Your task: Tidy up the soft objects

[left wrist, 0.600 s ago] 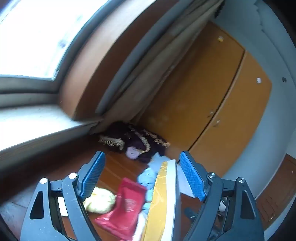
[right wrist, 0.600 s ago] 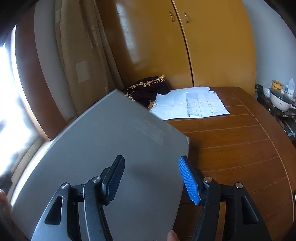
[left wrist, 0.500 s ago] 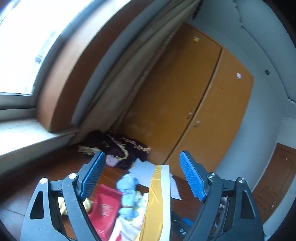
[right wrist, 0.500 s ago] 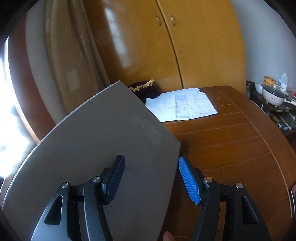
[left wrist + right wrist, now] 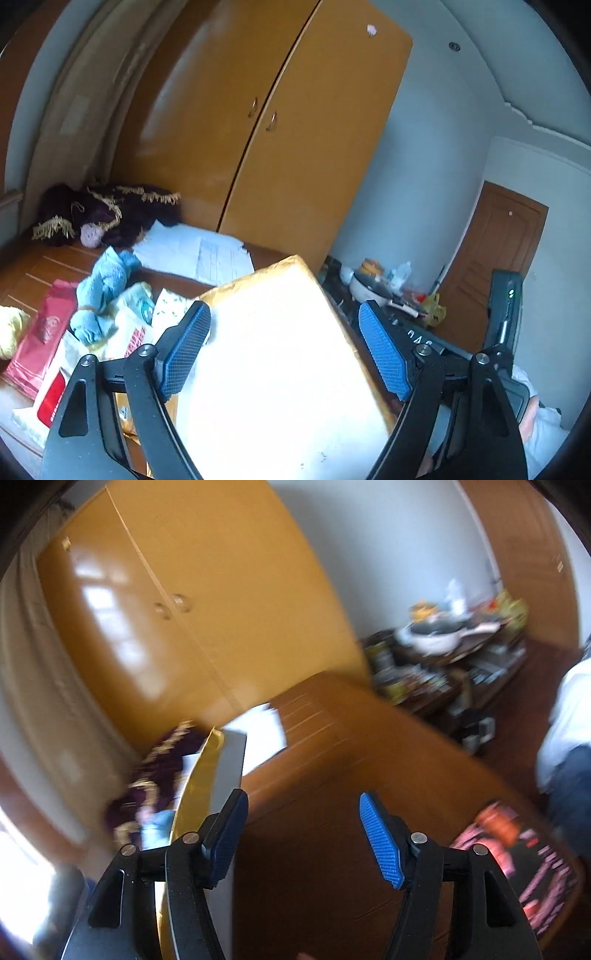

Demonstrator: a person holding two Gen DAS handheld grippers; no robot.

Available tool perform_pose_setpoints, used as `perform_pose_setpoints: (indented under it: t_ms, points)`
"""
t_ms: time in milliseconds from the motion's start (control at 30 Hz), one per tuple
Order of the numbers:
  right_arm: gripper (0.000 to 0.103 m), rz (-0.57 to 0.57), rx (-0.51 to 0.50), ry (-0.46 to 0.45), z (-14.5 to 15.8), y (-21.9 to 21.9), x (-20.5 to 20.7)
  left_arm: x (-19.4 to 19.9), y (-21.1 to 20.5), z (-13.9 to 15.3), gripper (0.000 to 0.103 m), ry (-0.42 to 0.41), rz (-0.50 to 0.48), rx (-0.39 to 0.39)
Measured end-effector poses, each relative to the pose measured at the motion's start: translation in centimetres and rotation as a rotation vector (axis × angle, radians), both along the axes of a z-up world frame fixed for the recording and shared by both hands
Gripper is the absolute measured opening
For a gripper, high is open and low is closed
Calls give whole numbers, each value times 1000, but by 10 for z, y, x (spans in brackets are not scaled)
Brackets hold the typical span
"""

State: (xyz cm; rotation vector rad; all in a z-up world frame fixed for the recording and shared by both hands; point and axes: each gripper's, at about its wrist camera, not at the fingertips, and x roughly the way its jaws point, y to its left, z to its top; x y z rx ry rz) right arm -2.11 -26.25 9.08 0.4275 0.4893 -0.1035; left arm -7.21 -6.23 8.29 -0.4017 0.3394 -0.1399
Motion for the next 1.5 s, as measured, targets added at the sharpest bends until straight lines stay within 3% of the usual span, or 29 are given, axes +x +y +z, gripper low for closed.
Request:
perform_pose_setpoints:
  t_ms: [167, 300, 400, 500, 667, 800, 933, 1100, 1133, 1233, 1500]
  points:
    - [66, -143, -158, -14, 9, -15, -8, -6, 14, -15, 83, 83, 11, 27]
    - [66, -15, -166, -33, 21, -7, -21, -12, 33, -23, 83, 122, 74, 71]
    - [66, 111, -215, -36, 25, 24, -29, -17, 54, -29, 83, 160, 137, 82]
    - [66, 325, -139, -3, 22, 47, -17, -22, 80, -34, 83, 200, 197, 104]
    - [66, 524, -36, 47, -1, 98, -14, -33, 124, -46, 83, 254, 253, 145]
    - [66, 739, 139, 93, -25, 154, -10, -41, 174, -60, 83, 323, 278, 81]
    - [66, 859, 184, 83, -21, 203, -2, -49, 207, -74, 83, 371, 292, 1]
    - [66, 813, 39, 129, -22, 226, 11, -57, 216, -79, 83, 378, 296, -4]
    - [66, 785, 9, 135, -24, 224, 8, -59, 215, -78, 83, 374, 285, 6]
    - [66, 741, 43, 133, -22, 200, 6, -63, 209, -73, 83, 356, 256, 60]
    - [66, 645, -89, 122, -8, 160, -8, -63, 186, -77, 83, 370, 151, 127]
